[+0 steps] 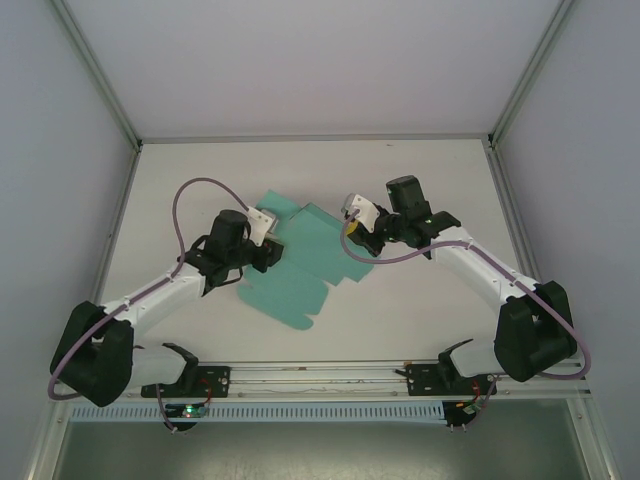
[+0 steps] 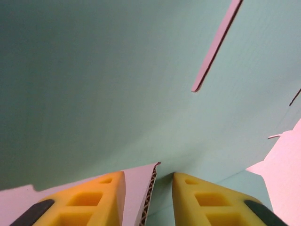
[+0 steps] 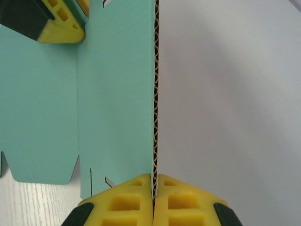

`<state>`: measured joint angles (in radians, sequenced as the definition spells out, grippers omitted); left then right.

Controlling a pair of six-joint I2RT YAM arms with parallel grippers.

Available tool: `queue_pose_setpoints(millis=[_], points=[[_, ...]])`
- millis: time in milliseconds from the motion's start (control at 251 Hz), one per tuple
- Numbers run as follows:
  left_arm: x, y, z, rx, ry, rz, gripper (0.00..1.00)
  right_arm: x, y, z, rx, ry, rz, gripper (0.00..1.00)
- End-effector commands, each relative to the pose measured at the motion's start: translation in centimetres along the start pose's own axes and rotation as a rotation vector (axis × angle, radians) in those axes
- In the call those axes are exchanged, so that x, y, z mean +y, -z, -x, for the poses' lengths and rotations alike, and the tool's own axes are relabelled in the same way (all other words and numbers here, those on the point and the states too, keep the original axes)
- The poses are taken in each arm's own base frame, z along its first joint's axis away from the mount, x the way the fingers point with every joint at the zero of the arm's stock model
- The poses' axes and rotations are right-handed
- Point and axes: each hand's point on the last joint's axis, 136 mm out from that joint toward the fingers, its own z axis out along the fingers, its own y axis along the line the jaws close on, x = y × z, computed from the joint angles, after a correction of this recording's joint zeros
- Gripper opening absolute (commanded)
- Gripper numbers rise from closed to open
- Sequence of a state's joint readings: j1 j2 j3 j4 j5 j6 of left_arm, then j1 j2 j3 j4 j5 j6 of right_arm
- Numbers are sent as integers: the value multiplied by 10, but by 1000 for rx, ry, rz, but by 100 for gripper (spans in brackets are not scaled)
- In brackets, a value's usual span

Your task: Assemble paper box

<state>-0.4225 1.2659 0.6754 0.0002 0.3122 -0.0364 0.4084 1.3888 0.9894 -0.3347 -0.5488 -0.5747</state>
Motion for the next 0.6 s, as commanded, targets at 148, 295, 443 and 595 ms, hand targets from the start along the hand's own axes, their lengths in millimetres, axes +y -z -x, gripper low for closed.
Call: queue_pose_setpoints(millis=[148,295,443,595], points=[[12,-5,23,-30,88,57,19,11,3,20,-36,46,22,0],[18,-16,17,9,170,71,17,26,-1,20,-13,109,-1,0],[13,-28,10,35,192,34,17,39,-4,21,7,164,-37,0],[17,-35,3,69,215,52,16,54,-9,23,39,201,-52,0]])
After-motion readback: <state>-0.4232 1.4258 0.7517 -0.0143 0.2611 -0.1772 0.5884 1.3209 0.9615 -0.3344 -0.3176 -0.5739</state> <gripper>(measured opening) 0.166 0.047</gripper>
